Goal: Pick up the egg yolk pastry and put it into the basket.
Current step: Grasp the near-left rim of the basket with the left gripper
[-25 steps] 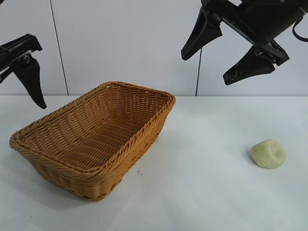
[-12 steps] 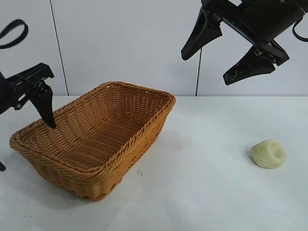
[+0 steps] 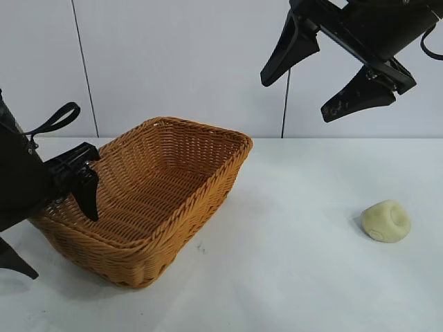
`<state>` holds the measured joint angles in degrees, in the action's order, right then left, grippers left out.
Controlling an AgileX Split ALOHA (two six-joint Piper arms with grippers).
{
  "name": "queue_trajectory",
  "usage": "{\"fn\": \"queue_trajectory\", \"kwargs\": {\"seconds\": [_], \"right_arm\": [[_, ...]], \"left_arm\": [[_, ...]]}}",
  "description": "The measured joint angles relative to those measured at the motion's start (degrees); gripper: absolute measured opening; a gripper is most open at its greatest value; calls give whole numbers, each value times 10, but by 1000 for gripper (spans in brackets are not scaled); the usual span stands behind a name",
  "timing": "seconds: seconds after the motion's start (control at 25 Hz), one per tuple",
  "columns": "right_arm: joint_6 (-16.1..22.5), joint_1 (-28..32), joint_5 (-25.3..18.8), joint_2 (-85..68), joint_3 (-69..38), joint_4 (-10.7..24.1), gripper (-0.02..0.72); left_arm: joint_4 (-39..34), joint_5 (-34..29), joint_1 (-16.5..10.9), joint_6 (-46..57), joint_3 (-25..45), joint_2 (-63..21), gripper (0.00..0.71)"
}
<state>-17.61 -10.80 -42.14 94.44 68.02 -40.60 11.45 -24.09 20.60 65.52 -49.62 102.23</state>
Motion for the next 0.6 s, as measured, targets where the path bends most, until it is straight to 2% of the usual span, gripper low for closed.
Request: {"fn": "queue_trajectory", "kwargs": {"seconds": [0.16,0.28,0.32,0.44,0.6], "right_arm": [[0,0,0,0,0,0,663],[0,0,0,0,0,0,663],[0,0,0,0,0,0,663],[0,0,0,0,0,0,663],[0,0,0,0,0,0,663]], "left_arm": [[3,-1,0,0,0,0,400],[5,-4,0,2,0,0,185],[10,-2,0,9,0,0,153],[12,-12,0,1,0,0,148],[16,-50,-20,-47,-20,0,148]]}}
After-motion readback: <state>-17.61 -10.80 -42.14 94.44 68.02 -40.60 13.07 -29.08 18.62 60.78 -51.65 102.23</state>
